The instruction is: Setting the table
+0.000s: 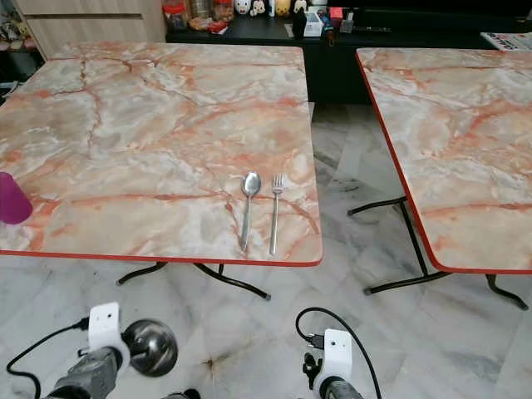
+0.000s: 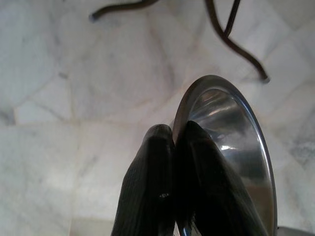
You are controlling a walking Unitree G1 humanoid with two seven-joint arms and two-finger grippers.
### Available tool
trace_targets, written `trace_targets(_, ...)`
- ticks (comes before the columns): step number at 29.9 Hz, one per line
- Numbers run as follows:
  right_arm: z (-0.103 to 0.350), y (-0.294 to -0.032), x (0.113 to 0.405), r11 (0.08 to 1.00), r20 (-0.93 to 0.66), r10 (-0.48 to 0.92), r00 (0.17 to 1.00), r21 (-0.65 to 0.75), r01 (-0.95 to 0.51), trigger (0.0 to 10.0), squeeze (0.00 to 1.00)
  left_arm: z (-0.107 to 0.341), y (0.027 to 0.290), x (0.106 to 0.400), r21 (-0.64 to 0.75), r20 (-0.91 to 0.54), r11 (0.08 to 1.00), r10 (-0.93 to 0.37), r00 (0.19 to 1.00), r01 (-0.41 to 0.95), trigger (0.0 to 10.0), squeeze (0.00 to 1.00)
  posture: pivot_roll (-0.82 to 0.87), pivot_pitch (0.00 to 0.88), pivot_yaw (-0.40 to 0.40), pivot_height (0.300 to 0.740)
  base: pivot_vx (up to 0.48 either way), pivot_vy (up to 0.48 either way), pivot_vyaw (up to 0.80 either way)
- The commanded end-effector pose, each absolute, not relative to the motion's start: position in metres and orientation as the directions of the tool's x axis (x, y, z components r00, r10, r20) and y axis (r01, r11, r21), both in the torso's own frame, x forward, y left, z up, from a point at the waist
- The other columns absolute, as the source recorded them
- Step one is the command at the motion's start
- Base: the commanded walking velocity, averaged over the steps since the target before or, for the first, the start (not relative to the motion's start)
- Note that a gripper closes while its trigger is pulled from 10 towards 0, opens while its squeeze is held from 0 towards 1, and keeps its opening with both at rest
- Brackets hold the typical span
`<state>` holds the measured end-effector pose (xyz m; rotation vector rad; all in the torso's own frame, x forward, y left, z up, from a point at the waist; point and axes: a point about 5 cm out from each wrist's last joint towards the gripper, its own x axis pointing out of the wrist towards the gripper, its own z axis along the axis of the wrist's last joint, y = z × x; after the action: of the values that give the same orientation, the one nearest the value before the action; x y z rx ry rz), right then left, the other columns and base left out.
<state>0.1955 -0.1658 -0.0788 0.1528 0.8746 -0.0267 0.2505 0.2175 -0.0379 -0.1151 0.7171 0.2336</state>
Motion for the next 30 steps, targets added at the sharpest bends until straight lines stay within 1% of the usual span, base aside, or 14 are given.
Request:
trace_targets(1, -0.080, -0.171, 0.193, 0.986, -0.770, 0.019, 0.638, 0.118, 0.113, 10.0, 0.00, -0.040, 0.222, 0.245, 0.013, -0.660, 0.965, 0.205, 0.723, -0.262, 10.0, 0.00, 0.03, 0.130, -0.003, 0.740, 0.000, 0.000, 0.00)
trace_targets(4, -0.080, -0.173, 0.193, 0.985, -0.768, 0.007, 0.641, 0.116, 0.127, 10.0, 0.00, -0.041, 0.223, 0.243, 0.052, -0.658, 0.970, 0.211, 0.723, -0.236, 10.0, 0.00, 0.02, 0.126, 0.000, 0.740, 0.000, 0.000, 0.00)
trace_targets(6, -0.080, -0.174, 0.193, 0.985, -0.769, 0.003, 0.640, 0.112, 0.129, 10.0, 0.00, -0.042, 0.223, 0.242, 0.055, -0.659, 0.971, 0.209, 0.722, -0.231, 10.0, 0.00, 0.02, 0.126, 0.000, 0.740, 0.000, 0.000, 0.00)
trace_targets(7, -0.080, -0.176, 0.191, 0.985, -0.770, -0.003, 0.638, 0.107, 0.133, 10.0, 0.00, -0.043, 0.225, 0.240, 0.082, -0.659, 0.968, 0.230, 0.716, -0.236, 10.0, 0.00, 0.02, 0.120, -0.001, 0.740, 0.000, -0.270, 0.00)
trace_targets(10, -0.080, -0.177, 0.190, 0.986, -0.770, -0.004, 0.638, 0.105, 0.133, 10.0, 0.00, -0.045, 0.227, 0.237, 0.097, -0.664, 0.964, 0.247, 0.705, -0.246, 10.0, 0.00, 0.02, 0.115, -0.001, 0.740, 0.000, -0.302, 0.00)
trace_targets(13, -0.080, -0.177, 0.190, 0.985, -0.770, -0.004, 0.638, 0.105, 0.133, 10.0, 0.00, -0.045, 0.230, 0.235, 0.126, -0.659, 0.958, 0.275, 0.700, -0.258, 10.0, 0.00, 0.01, 0.112, -0.002, 0.740, 0.000, -0.480, 0.00)
trace_targets(23, -0.080, -0.179, 0.191, 0.989, -0.769, -0.005, 0.639, 0.092, 0.119, 10.0, 0.00, -0.049, 0.242, 0.223, 0.142, -0.665, 0.941, 0.321, 0.675, -0.307, 10.0, 0.00, 0.01, 0.091, -0.004, 0.740, 0.000, -0.478, 0.00)
trace_targets(30, -0.080, -0.179, 0.190, 0.993, -0.771, -0.002, 0.637, 0.074, 0.094, 10.0, 0.00, -0.050, 0.245, 0.220, 0.146, -0.667, 0.935, 0.335, 0.666, -0.324, 10.0, 0.00, 0.01, 0.080, -0.007, 0.740, 0.000, -0.465, 0.00)
